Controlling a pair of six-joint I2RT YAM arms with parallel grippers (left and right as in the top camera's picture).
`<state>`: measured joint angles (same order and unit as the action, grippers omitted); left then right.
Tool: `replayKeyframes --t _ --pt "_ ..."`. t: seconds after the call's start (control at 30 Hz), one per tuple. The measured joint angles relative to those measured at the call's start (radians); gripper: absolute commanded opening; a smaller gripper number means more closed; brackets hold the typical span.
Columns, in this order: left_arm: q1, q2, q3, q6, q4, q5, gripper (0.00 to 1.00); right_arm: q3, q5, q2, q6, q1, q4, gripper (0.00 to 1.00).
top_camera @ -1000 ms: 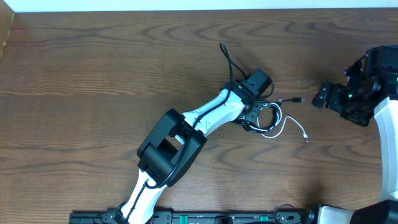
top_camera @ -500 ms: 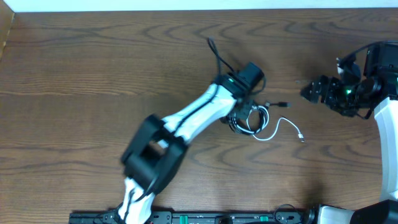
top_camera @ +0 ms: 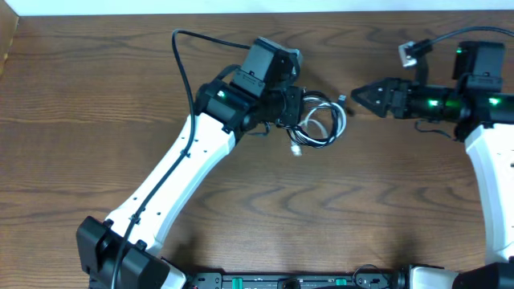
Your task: Untangle cables
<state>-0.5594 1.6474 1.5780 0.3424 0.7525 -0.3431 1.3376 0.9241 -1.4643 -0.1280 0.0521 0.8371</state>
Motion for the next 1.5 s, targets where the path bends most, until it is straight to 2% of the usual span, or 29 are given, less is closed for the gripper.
replayKeyframes --t 0.1,0.3,0.6,0.9,1.2,1.3,1.5 --pt "0.016 0.000 0.000 0.002 0.000 -0.027 0.08 0.000 -0.107 0.000 -0.037 -0.065 0.009 0.71" --pt "0.022 0.000 0.000 0.002 0.000 -0.053 0.07 0.000 -0.346 -0.001 -0.078 -0.198 0.029 0.59" --pt "0.032 0.000 0.000 0.018 -0.042 -0.135 0.07 0.000 -0.504 -0.063 -0.172 -0.280 0.029 0.57" --pt "0.065 0.002 -0.001 0.095 -0.158 -0.287 0.08 0.000 -0.621 -0.218 -0.352 -0.309 0.053 0.57" --pt "0.193 -0.008 -0.001 0.133 -0.200 -0.418 0.08 0.000 -0.728 -0.325 -0.399 -0.246 0.067 0.55" --pt "0.238 -0.027 -0.001 0.133 -0.197 -0.441 0.07 0.000 -0.737 -0.338 -0.397 -0.235 0.065 0.51" --pt "0.259 -0.064 -0.001 0.112 -0.127 -0.462 0.08 0.000 -0.737 -0.338 -0.359 -0.234 0.058 0.20"
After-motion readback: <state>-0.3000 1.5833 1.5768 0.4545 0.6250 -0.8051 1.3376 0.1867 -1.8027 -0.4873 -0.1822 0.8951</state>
